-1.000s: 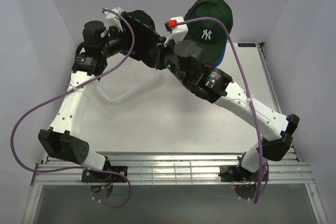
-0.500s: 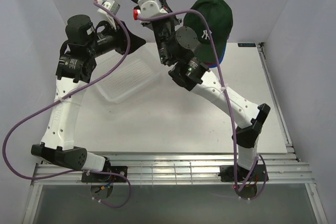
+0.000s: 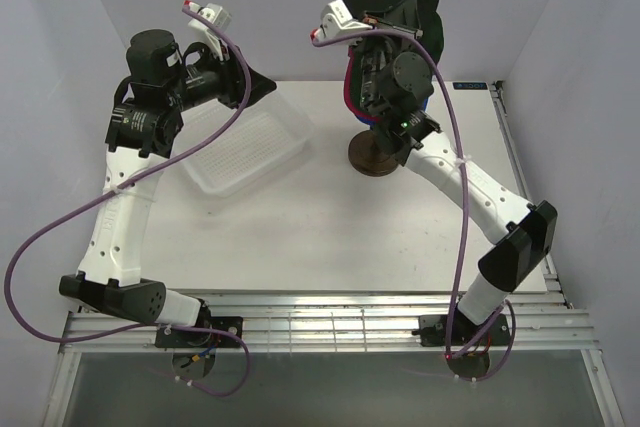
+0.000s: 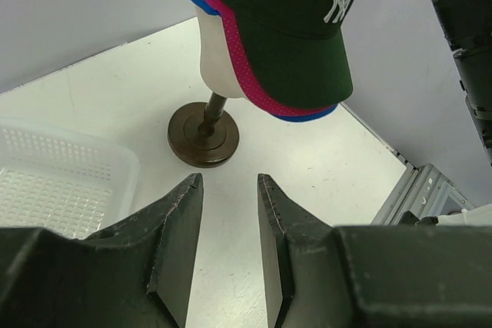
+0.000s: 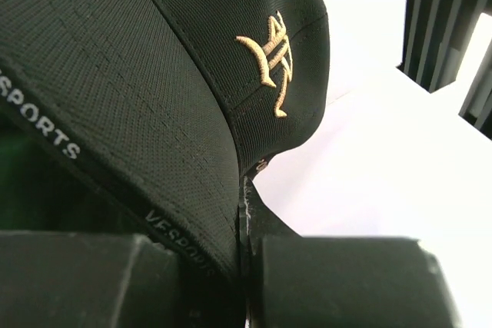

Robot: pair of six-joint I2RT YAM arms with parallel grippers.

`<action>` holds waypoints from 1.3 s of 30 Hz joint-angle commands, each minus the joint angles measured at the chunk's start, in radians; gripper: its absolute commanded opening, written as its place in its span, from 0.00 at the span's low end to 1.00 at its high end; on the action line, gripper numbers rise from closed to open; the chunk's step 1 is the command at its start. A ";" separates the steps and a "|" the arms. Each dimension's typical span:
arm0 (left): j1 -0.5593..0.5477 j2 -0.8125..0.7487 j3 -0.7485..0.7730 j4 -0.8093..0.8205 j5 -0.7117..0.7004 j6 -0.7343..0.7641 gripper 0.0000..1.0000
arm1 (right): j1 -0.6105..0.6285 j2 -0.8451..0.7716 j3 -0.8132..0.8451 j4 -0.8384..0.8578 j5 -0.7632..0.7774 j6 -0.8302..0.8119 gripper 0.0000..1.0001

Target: Stack the hats

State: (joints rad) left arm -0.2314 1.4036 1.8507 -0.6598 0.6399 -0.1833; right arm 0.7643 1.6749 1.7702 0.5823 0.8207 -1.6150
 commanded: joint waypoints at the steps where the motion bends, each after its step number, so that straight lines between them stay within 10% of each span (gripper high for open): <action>1: -0.003 -0.003 0.002 -0.003 0.004 0.005 0.45 | 0.012 -0.101 -0.058 -0.039 -0.020 -0.007 0.08; 39: -0.002 0.005 -0.044 0.017 0.009 0.002 0.46 | 0.006 -0.400 -0.383 -0.754 -0.143 0.362 0.08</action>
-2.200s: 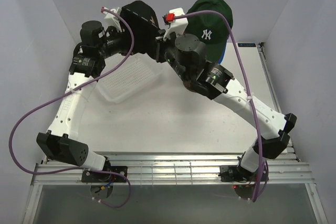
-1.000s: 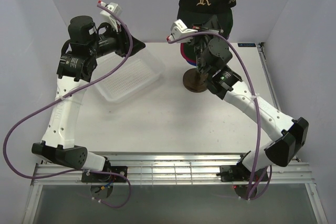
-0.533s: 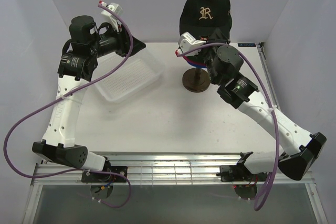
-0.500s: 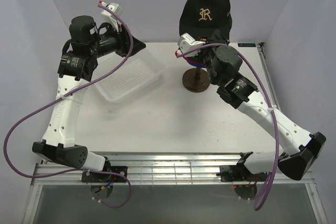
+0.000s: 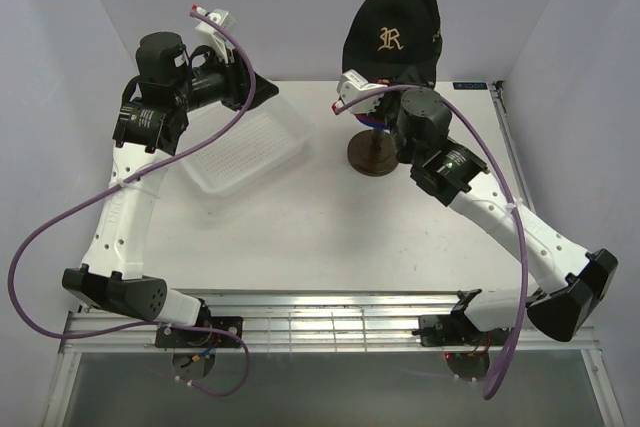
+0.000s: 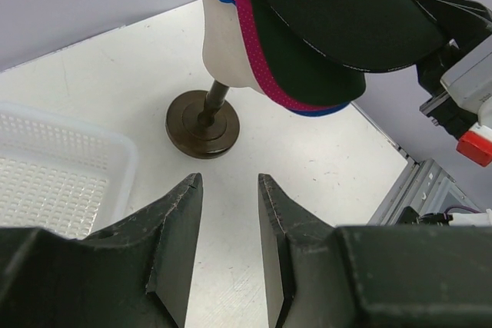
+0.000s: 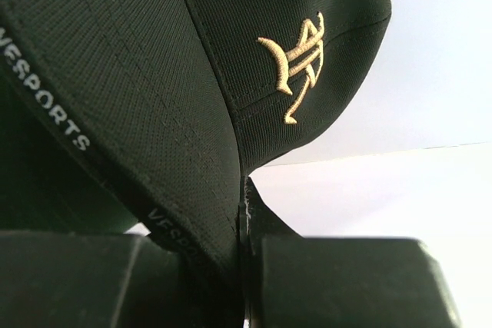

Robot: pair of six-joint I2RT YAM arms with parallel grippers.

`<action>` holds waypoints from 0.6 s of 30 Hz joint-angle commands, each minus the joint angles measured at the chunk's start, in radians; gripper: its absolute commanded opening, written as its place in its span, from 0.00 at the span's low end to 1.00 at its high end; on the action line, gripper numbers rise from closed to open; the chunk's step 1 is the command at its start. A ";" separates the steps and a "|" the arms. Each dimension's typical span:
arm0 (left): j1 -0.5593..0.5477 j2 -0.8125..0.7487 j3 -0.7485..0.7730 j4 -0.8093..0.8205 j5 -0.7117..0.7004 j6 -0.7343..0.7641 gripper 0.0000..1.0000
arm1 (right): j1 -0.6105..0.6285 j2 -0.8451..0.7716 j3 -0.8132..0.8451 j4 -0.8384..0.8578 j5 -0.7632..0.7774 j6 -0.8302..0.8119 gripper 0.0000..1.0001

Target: Stack the hats

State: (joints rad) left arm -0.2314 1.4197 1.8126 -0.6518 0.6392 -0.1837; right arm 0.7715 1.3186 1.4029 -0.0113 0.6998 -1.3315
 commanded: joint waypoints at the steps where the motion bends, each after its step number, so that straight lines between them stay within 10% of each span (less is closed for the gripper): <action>1: -0.003 -0.008 -0.006 0.011 0.010 0.001 0.45 | -0.001 -0.062 -0.025 -0.192 -0.064 0.104 0.08; 15: -0.002 -0.005 -0.007 0.012 0.011 0.003 0.45 | 0.000 -0.038 -0.081 -0.323 -0.125 0.140 0.08; 18: -0.002 -0.005 -0.012 0.012 0.011 0.004 0.46 | 0.000 -0.044 -0.076 -0.288 -0.083 0.138 0.27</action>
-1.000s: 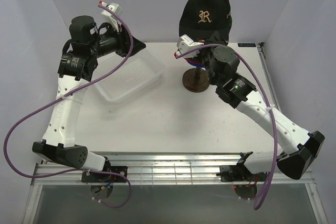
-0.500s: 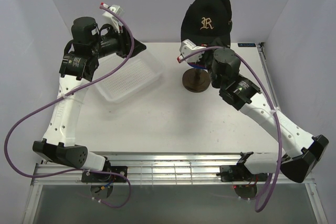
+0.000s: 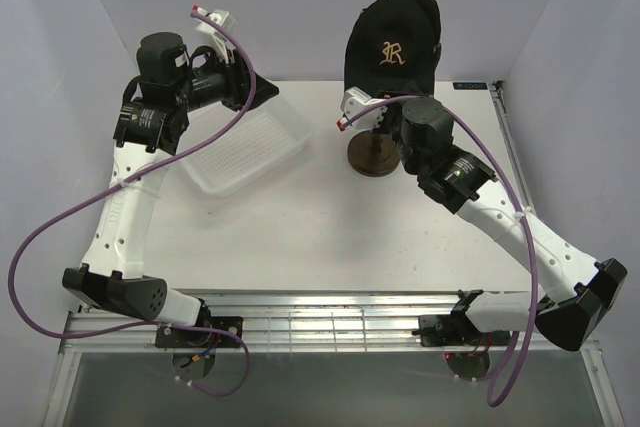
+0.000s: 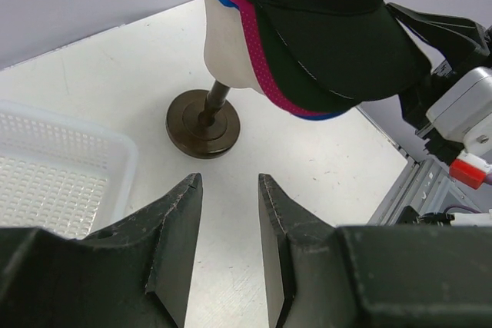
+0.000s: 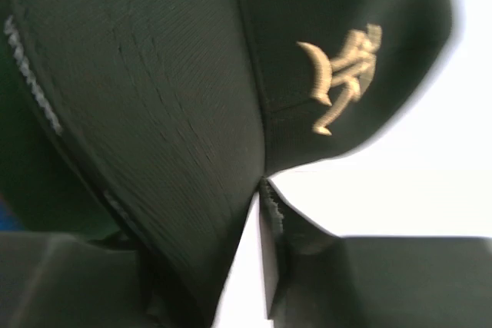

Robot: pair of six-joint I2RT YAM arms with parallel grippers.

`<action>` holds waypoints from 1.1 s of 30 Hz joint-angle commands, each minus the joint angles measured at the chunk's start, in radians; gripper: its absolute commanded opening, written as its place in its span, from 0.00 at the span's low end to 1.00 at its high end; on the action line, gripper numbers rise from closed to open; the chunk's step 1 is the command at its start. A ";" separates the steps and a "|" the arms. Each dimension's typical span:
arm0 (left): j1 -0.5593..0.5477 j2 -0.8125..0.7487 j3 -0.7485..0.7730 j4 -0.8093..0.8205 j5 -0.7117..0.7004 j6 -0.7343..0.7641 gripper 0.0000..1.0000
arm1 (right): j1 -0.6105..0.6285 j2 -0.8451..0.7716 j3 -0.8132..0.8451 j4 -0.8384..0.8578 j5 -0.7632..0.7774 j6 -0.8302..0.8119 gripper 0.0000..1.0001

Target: Stack the hats

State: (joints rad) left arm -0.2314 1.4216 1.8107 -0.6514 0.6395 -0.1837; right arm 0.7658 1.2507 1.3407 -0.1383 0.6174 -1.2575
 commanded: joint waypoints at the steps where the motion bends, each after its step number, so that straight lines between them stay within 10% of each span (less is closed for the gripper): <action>1: -0.002 -0.009 -0.013 0.015 0.014 0.003 0.46 | 0.006 0.016 -0.008 -0.147 0.007 0.063 0.39; 7: -0.003 -0.006 -0.027 0.025 0.019 -0.002 0.46 | 0.023 -0.023 0.025 -0.162 0.012 0.084 0.81; 27: -0.002 -0.004 -0.021 0.027 0.015 0.000 0.46 | 0.069 -0.039 0.202 -0.415 -0.230 0.268 0.86; 33: -0.002 -0.004 -0.028 0.027 0.015 0.001 0.46 | 0.078 -0.016 0.477 -0.495 -0.436 0.487 0.82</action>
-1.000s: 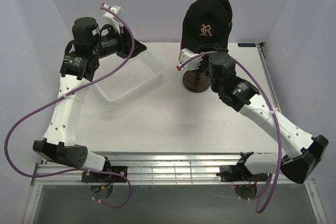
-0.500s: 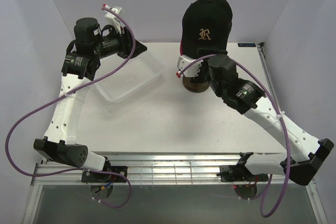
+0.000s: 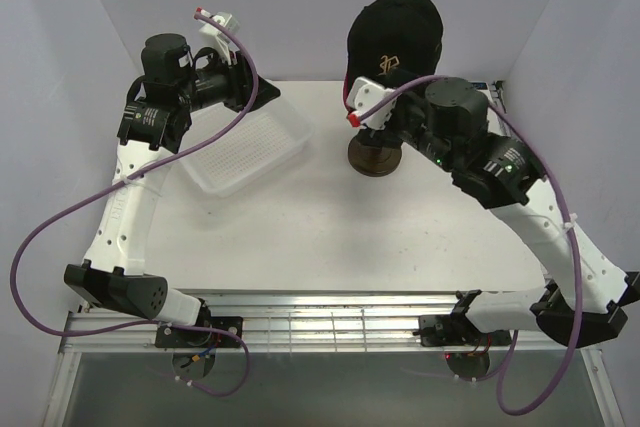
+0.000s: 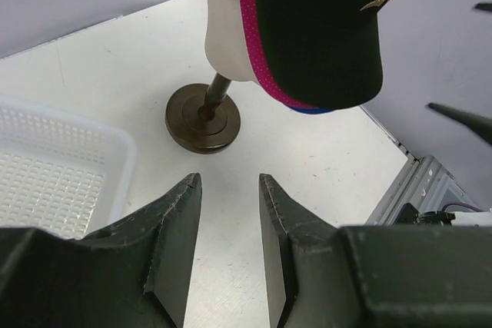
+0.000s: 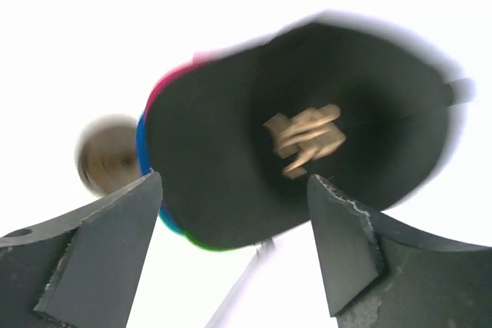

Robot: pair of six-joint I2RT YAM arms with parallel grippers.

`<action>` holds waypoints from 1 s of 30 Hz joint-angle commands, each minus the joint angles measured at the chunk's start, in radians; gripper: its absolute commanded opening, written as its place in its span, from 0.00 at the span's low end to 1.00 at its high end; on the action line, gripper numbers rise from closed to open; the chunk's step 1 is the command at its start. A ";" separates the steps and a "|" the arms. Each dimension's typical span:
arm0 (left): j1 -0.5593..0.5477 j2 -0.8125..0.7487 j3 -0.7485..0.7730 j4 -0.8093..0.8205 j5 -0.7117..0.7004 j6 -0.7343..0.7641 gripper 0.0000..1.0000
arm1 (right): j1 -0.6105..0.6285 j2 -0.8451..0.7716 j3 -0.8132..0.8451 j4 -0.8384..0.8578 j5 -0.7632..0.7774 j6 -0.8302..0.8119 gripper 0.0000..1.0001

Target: Stack the hats

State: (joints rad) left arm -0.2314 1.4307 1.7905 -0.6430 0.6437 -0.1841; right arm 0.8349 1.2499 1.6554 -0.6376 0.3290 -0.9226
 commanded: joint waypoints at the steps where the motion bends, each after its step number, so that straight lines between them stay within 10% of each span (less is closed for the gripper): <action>1: -0.002 -0.012 -0.009 0.017 0.013 0.002 0.47 | 0.009 0.002 0.193 0.007 -0.166 0.177 0.81; 18: -0.003 -0.024 -0.034 0.026 0.022 -0.012 0.46 | -0.219 0.377 0.662 0.156 -0.027 0.626 0.68; 30: -0.003 -0.024 -0.048 0.031 0.017 -0.011 0.47 | -0.416 0.424 0.537 0.188 -0.232 0.884 0.64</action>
State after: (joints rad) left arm -0.2314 1.4307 1.7451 -0.6205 0.6483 -0.1921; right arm 0.4698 1.6855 2.2463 -0.4835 0.1589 -0.1509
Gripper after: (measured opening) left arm 0.463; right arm 0.648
